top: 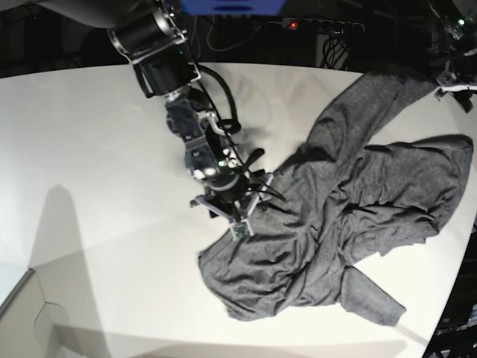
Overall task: Layout the t-shirt on the table in an organized manner, then fold the t-shirt properly
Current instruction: 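Move the right gripper down to the grey t-shirt and grasp its edge, then drag the grasped shirt edge with the right gripper away from the shirt body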
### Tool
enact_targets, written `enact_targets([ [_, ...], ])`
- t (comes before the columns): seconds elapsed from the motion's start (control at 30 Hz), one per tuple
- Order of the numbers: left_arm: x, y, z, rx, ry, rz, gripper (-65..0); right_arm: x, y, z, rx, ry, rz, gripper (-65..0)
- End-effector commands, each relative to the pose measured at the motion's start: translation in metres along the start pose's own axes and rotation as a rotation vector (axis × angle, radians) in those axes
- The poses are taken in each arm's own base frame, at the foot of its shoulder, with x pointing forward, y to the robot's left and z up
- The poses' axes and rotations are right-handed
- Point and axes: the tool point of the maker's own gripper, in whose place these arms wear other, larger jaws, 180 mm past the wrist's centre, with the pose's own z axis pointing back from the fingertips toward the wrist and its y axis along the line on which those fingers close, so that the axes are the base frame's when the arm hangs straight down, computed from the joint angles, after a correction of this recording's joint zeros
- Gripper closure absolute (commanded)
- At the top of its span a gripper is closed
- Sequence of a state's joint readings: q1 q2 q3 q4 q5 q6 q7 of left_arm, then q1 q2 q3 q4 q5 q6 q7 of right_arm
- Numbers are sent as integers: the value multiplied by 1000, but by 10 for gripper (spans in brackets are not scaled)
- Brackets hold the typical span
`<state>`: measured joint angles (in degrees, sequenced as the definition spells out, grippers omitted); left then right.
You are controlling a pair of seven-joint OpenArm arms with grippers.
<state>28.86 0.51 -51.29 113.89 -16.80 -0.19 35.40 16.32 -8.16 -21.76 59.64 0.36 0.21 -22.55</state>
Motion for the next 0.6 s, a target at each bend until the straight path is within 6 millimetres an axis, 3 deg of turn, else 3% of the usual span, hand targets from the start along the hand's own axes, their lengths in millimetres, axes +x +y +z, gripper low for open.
enact_targets([
  [0.0,12,2,2,5,-43,-10,-329,27,0,0,2,-69,2,-238],
  [0.17,15,0,1,3,-53,-1,-329,40,-3,2,-5,-95,4,0],
  [0.3,18,-2,0,0,-61,4,-329,63,-26,22,-45,-180,30,0],
  [0.37,22,-5,-2,-5,-69,15,-329,72,-49,37,-86,-228,37,0],
  [0.47,27,-9,-5,-10,-83,31,-329,85,-99,58,-187,-282,-19,0],
  [0.57,33,-14,-7,-19,-101,44,-330,81,-157,71,-303,-269,-86,0],
])
